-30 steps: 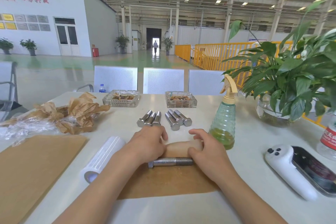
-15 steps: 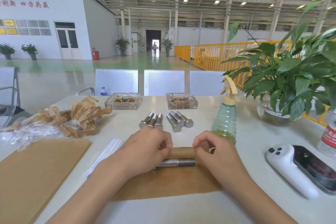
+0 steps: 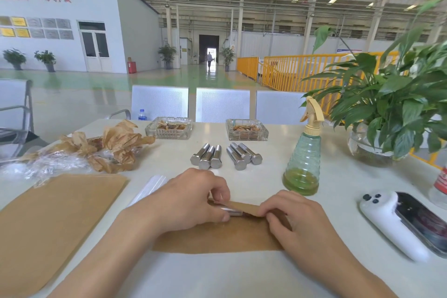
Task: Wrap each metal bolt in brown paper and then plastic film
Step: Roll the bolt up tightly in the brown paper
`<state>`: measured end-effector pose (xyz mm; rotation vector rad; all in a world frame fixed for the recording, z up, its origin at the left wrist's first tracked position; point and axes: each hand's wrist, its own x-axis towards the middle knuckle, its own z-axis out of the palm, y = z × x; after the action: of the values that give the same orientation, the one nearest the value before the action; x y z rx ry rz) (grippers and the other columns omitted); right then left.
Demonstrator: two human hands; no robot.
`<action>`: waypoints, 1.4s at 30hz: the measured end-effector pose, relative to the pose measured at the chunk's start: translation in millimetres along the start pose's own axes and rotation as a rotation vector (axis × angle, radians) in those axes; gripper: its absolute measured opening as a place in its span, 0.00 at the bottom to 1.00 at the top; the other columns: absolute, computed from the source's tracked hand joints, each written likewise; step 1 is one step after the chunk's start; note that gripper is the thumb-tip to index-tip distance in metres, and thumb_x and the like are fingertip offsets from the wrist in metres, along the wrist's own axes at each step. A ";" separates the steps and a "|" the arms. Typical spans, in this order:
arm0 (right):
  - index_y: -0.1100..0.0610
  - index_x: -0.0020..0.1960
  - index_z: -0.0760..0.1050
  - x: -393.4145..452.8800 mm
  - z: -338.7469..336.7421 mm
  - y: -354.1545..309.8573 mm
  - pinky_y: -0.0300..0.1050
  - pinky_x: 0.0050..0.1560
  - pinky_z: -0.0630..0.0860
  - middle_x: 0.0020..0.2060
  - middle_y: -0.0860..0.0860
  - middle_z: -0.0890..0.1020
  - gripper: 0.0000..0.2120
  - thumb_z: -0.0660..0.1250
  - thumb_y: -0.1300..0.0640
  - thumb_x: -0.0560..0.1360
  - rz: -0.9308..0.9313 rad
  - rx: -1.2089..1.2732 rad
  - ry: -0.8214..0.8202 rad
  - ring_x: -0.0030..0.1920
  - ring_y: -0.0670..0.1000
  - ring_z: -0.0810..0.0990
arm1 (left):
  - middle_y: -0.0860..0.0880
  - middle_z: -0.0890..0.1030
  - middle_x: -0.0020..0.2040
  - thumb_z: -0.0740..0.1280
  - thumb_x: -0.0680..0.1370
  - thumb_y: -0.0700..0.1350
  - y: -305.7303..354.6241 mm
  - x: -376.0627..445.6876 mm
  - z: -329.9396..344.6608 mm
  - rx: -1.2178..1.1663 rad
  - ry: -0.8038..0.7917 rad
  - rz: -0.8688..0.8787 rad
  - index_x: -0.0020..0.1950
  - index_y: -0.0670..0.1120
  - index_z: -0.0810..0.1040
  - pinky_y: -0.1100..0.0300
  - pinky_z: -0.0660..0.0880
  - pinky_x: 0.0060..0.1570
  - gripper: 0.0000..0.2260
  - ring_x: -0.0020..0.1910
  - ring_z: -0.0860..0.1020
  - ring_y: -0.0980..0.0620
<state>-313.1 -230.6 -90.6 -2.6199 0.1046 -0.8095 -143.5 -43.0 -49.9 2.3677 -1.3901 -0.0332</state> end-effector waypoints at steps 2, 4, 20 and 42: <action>0.44 0.43 0.80 2.7 0.1 -0.5 0.29 0.47 0.70 0.42 0.39 0.81 0.13 0.70 0.63 0.73 0.040 0.050 0.033 0.48 0.42 0.78 | 0.60 0.80 0.45 0.75 0.70 0.56 -2.8 -0.8 1.2 0.037 0.023 -0.011 0.49 0.58 0.80 0.53 0.78 0.50 0.10 0.47 0.77 0.59; 0.44 0.42 0.81 5.0 -0.6 -0.9 0.26 0.44 0.69 0.41 0.40 0.82 0.15 0.71 0.65 0.73 0.072 0.127 0.074 0.47 0.42 0.79 | 0.58 0.81 0.43 0.76 0.71 0.51 -4.1 -1.9 4.9 -0.002 0.082 -0.007 0.46 0.56 0.81 0.53 0.78 0.49 0.07 0.45 0.78 0.59; 0.42 0.48 0.78 6.8 4.2 7.3 0.30 0.44 0.69 0.43 0.39 0.82 0.13 0.73 0.60 0.72 0.131 0.090 0.168 0.50 0.42 0.79 | 0.59 0.75 0.49 0.67 0.78 0.45 1.2 -6.2 10.9 0.208 0.373 0.166 0.52 0.57 0.78 0.52 0.77 0.42 0.07 0.47 0.78 0.51; 0.42 0.43 0.75 -13.4 -5.2 5.2 0.37 0.52 0.69 0.47 0.35 0.77 0.08 0.66 0.54 0.68 0.059 -0.097 -0.075 0.52 0.41 0.73 | 0.62 0.83 0.44 0.68 0.69 0.57 -1.6 5.7 7.1 -0.064 0.031 -0.011 0.46 0.60 0.82 0.53 0.79 0.49 0.07 0.45 0.80 0.60</action>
<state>-326.9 -234.7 -95.8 -2.7206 0.2045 -0.7009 -140.7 -49.4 -56.1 2.3139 -1.3419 -0.0429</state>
